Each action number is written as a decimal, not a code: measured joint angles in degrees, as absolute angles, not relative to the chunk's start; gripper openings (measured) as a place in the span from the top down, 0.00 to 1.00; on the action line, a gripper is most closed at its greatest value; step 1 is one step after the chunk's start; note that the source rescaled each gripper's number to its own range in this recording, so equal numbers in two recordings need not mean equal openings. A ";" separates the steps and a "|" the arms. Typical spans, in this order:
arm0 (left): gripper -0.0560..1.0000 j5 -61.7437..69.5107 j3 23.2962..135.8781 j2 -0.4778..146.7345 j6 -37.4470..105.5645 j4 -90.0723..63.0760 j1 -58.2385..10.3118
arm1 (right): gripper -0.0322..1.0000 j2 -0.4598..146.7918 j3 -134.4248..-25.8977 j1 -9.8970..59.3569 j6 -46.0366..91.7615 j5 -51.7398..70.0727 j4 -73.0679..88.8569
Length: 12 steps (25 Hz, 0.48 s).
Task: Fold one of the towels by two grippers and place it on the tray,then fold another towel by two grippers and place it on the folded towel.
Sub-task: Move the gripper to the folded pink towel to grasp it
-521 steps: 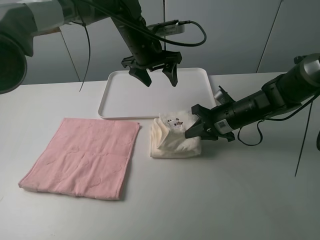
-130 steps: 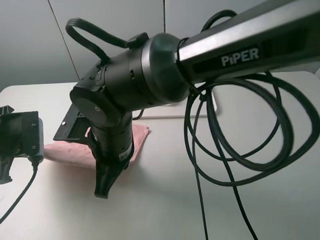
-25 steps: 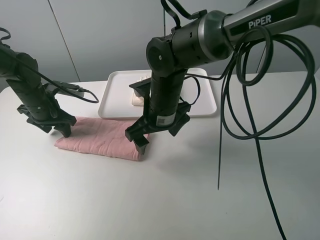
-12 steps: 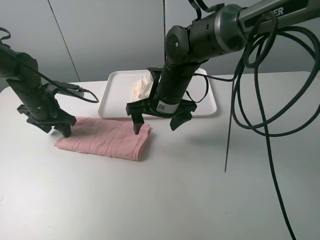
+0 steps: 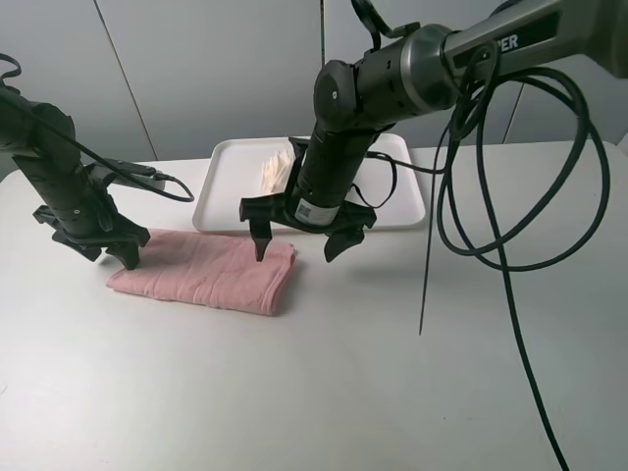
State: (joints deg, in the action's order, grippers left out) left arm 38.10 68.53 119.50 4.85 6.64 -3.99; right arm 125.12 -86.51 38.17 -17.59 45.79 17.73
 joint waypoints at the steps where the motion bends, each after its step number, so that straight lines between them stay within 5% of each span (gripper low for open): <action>1: 0.20 38.10 68.53 119.50 4.85 6.64 -3.99 | 0.04 125.54 -87.12 38.17 -17.75 46.13 18.03; 12: 0.20 38.10 68.53 119.50 4.85 6.64 -3.99 | 0.07 130.25 -92.08 38.17 -18.69 49.12 20.34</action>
State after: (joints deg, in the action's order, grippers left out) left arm 38.10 68.53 119.50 4.85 6.64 -3.99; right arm 130.25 -92.08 38.17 -18.69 49.12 20.34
